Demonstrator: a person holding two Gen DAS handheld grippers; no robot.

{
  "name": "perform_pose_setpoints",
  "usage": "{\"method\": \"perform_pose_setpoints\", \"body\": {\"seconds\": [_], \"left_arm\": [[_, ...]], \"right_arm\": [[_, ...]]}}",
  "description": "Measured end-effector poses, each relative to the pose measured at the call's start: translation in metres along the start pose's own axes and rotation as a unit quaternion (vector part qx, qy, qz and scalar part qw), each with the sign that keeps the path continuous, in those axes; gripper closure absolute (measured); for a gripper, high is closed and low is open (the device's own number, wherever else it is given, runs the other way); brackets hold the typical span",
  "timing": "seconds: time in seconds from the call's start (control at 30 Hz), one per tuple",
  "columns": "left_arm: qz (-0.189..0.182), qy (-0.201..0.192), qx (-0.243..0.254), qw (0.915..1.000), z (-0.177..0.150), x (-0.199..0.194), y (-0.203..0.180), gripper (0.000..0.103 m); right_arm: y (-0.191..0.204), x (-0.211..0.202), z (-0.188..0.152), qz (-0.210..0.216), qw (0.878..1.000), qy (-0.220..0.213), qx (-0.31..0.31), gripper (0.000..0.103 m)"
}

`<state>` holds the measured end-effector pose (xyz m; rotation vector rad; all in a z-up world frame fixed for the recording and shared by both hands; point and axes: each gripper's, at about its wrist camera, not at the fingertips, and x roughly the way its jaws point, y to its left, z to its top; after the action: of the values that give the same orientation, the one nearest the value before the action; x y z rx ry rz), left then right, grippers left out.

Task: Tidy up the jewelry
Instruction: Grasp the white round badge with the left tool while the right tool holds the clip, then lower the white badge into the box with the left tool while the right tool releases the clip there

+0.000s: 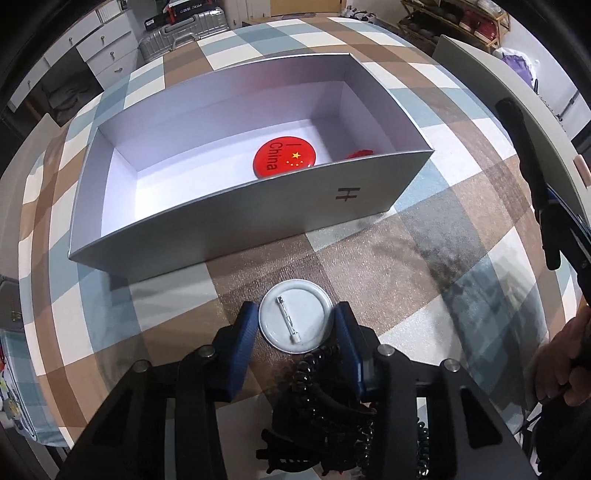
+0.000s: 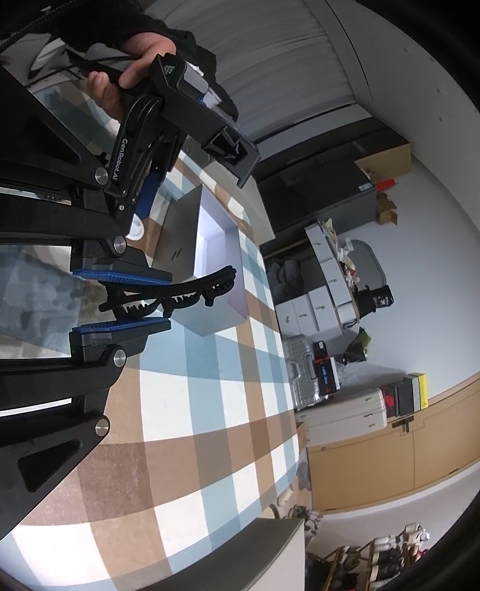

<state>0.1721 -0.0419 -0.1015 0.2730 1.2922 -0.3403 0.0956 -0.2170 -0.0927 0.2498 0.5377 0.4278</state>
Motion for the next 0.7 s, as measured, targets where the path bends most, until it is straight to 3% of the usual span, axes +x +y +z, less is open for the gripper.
{"method": "perform_pose_setpoints", "body": {"seconds": [0.27,0.5,0.57,0.7], "left_arm": [[-0.004,-0.019,-0.006,0.9998,-0.012,-0.012,-0.008,0.066],[-0.007,-0.067,-0.007,0.9977,-0.016,-0.049,-0.014,0.066],[-0.009,-0.083,-0.009,0.9965,-0.032,-0.049,-0.016,0.066],[-0.021,-0.11,-0.022,0.9934,-0.034,-0.054,-0.01,0.066]], "right_arm": [[-0.013,0.001,0.001,0.01,1.0,-0.001,0.03,0.086],[-0.005,0.001,0.001,0.0,1.0,0.001,0.013,0.086],[-0.002,0.003,0.001,-0.002,1.0,0.005,0.005,0.086],[0.001,0.005,0.002,-0.008,1.0,0.015,0.0,0.086]]}}
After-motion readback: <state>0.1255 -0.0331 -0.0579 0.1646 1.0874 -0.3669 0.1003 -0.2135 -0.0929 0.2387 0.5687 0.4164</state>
